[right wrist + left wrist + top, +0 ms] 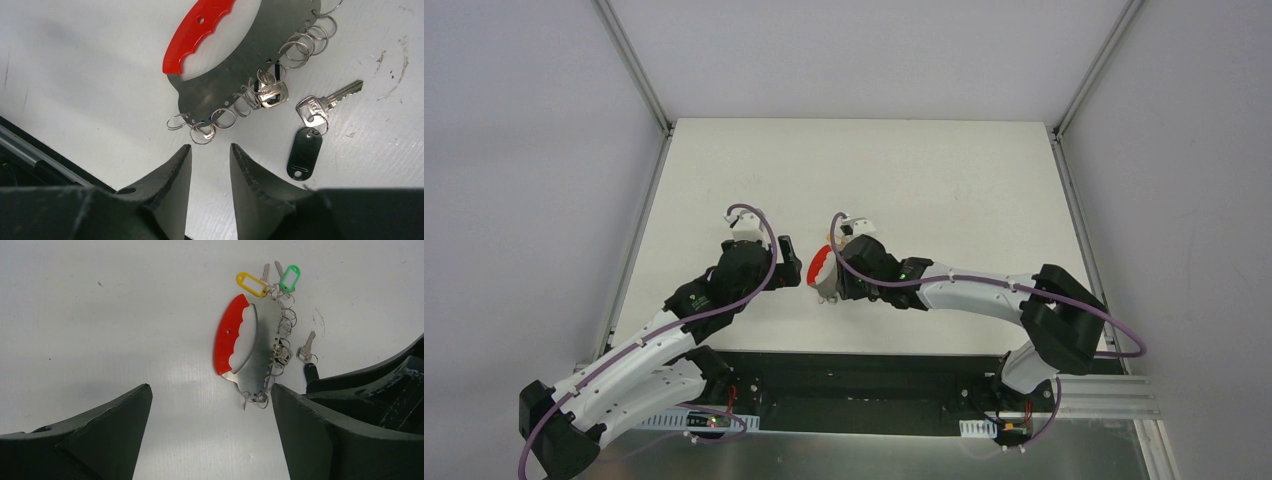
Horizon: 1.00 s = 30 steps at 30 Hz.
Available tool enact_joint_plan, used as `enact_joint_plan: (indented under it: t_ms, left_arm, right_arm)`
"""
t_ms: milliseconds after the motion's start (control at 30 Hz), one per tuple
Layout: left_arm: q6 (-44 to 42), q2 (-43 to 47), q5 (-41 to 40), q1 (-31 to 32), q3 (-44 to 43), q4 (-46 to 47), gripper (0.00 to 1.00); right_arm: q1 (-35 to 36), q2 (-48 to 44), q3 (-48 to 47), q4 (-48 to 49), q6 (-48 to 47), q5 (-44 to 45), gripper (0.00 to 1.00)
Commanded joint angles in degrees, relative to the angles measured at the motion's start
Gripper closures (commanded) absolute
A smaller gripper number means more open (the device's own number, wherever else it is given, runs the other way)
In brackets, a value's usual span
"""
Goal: Put the keys on the keyring
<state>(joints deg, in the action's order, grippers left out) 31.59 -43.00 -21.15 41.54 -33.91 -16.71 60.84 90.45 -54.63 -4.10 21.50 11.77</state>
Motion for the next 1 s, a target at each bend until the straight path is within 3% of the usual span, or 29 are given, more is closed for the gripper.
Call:
enact_joint_plan:
  t_ms: [0, 533, 967]
  left_arm:
    - [1.6, 1.0, 0.9, -0.3, 0.5, 1.1, 0.11]
    - [4.0, 7.0, 0.0, -0.3, 1.0, -2.8, 0.1]
    - [4.1, 7.3, 0.9, -0.3, 1.0, -3.3, 0.1]
  right_arm:
    - [0.8, -0.8, 0.4, 0.3, 3.0, 0.9, 0.62]
    - [4.2, 4.1, -4.0, 0.3, 13.0, 6.2, 0.56]
    - [4.1, 7.6, -4.2, -1.1, 13.5, 11.3, 0.57]
